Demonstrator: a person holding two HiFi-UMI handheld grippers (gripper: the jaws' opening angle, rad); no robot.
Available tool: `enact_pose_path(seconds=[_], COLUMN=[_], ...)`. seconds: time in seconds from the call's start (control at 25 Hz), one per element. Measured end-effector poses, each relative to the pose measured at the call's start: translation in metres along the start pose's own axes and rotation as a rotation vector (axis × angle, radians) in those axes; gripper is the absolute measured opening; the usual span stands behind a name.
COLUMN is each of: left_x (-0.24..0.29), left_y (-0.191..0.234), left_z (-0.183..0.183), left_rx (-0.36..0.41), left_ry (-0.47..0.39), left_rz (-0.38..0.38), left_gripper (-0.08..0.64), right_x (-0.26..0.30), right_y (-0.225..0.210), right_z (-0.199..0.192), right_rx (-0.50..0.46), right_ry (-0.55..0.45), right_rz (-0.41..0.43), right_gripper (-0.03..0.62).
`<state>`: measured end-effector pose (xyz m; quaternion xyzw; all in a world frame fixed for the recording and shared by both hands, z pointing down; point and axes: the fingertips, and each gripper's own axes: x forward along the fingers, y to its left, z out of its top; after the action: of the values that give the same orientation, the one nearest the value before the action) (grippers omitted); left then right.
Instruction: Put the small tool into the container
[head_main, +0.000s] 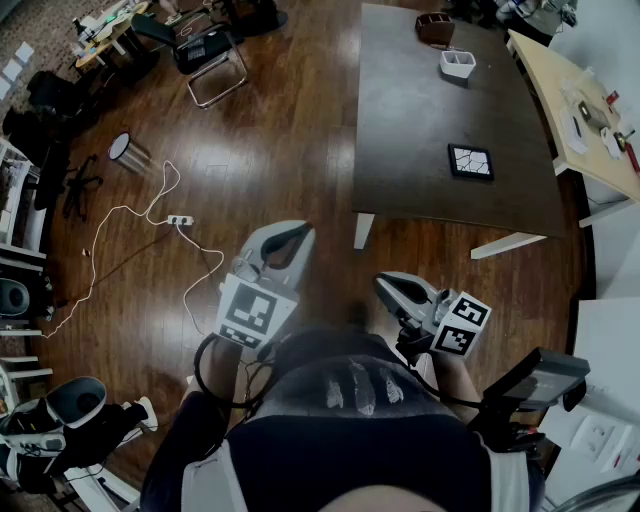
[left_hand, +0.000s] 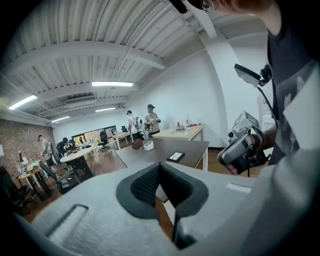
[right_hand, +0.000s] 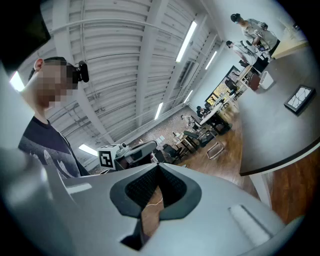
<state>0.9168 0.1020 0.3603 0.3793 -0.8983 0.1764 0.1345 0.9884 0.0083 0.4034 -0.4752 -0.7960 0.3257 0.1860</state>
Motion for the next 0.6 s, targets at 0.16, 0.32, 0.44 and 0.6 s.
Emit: enact_pose_path(seconds=[0.16,0.32,0.44,0.6], left_x=[0.032,0.049,0.054,0.057], left_y=[0.009,0.04,0.069,0.126], left_z=[0.005,0.004,-0.01,-0.03], left_rx=[0.029,0.017,-0.021,-0.048], left_ry=[0.022,0.007,-0.008,-0.028], left_rz=[-0.014,0.013,0.036,0.057], left_gripper=[0.003,0.003,0.003,0.003], right_x=[0.0,0.025,0.056,0.109], right_y=[-0.032,-0.053,-0.059,-0.076], right_z=[0.025,0.035,0.04,0.054], right_rx=[-0.003,0.017,-0.024,-0.045], right_ry=[0.007,0.034,0.083,0.119], right_rz=[-0.018,-0.007,0.011,-0.005], right_gripper=[0.0,0.0,0.002,0.001])
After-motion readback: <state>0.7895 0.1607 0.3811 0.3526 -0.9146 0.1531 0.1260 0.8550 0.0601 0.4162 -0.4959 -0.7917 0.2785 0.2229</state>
